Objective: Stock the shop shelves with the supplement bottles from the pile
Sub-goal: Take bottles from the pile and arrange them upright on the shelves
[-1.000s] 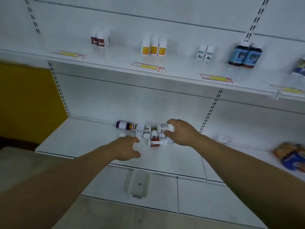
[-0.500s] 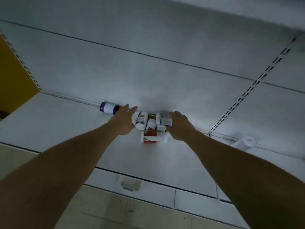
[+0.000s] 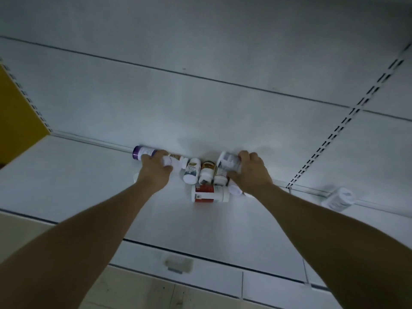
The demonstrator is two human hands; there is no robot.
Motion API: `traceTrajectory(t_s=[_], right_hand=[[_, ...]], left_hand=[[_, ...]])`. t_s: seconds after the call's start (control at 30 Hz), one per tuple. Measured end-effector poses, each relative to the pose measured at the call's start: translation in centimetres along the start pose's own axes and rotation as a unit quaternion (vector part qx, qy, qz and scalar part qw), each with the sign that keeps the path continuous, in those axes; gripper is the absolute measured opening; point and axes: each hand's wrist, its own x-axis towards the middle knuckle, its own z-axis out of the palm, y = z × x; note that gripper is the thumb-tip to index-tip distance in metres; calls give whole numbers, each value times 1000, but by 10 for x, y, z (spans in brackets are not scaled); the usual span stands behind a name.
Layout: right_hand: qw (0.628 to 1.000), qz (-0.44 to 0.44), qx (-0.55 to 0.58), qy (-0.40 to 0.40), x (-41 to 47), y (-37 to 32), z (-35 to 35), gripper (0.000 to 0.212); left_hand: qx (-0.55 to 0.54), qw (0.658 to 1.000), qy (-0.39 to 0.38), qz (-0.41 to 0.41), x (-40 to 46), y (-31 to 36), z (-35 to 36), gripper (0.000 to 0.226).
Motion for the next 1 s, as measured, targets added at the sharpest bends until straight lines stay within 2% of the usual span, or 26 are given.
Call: traceTrajectory(t_s=[0.03,0.1,0.2,0.27,0.33,0.43,0.5,0.53,0.6,0.73,0.8,0.87,0.93,1.0], right_hand=[[994,19,105,9,-8,-11,-10,56],[960,36,278,26,-23,-35,-31,55],[893,80,443,8,-65,-79,-67,52],[839,114,531,14,-94,-102,-86,41],[799,123,589,8,-124,-125,-105,30],[739,111,664,-13,-169,-153,-132,23],[699,110,706,-34,-199,-170,-150,20],[677,110,726,-44,-213,-178,-160,22],[652,93,750,-51,-239,-189,-174,29],[649,69,758,4,-278,-203,-206,50],[617,65,784,15,-294,-204,-225,36],[580,59,812,14,-308,-200,-244,18],[569,41,821,23,-319,-192,-261,24],[575,21,817,41,-328,-184,-279,33]], left_hand=[[-145,987,3,-75,-10,5,-11,43],[-355,920,-43,-160,-37,16,-28,29],[-523,823,-89,-202,-95,36,-66,14],[-608,761,-99,-204,-133,46,-95,9],[-660,718,-109,-192,-170,57,-125,12],[-690,695,-153,-131,-220,68,-166,13],[-694,686,-201,-82,-245,72,-190,28],[-691,687,-217,-61,-255,73,-200,40],[-666,714,-216,-26,-273,76,-217,52],[-570,802,-175,45,-306,96,-243,58],[-503,843,-160,100,-322,112,-253,68],[-452,866,-150,152,-338,129,-261,73],[-403,884,-144,191,-350,145,-264,70],[-361,894,-152,219,-362,163,-263,62]])
